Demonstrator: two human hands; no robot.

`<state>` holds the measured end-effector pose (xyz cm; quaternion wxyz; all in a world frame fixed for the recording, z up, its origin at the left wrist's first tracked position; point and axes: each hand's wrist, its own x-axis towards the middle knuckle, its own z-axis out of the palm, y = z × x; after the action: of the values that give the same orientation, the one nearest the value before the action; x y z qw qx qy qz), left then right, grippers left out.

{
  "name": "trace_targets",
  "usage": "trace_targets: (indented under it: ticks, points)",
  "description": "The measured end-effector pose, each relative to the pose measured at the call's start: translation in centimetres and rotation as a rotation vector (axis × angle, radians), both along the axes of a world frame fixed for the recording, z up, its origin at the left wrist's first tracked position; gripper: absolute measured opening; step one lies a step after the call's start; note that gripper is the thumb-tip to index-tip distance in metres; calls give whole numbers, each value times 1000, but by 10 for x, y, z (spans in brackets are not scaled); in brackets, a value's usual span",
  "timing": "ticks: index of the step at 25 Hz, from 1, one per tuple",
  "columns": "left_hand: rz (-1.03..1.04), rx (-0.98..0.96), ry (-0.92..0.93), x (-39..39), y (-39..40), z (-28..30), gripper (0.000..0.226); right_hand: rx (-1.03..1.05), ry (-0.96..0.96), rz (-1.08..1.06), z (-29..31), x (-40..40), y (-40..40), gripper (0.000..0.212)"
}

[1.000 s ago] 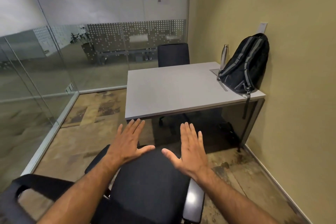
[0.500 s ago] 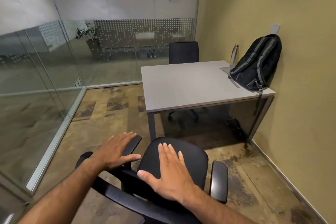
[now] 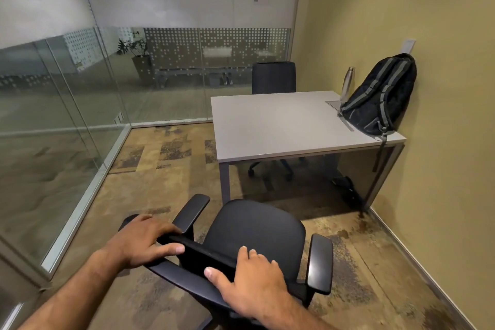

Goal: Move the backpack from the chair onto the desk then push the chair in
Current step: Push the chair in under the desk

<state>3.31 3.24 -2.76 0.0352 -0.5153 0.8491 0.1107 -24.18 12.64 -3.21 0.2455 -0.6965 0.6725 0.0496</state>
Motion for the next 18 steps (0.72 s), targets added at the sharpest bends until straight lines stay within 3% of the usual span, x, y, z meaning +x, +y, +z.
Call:
trace_targets:
  ticks: [6, 12, 18]
  points:
    - [84, -90, 73, -27, 16, -7, 95, -92, 11, 18, -7, -37, 1, 130]
    - [193, -50, 92, -65, 45, -10, 114, -209, 6, 135, -10, -84, -1, 133]
    - [334, -94, 123, -134, 85, -15, 117, -195, 58, 182, -12, -155, -13, 129]
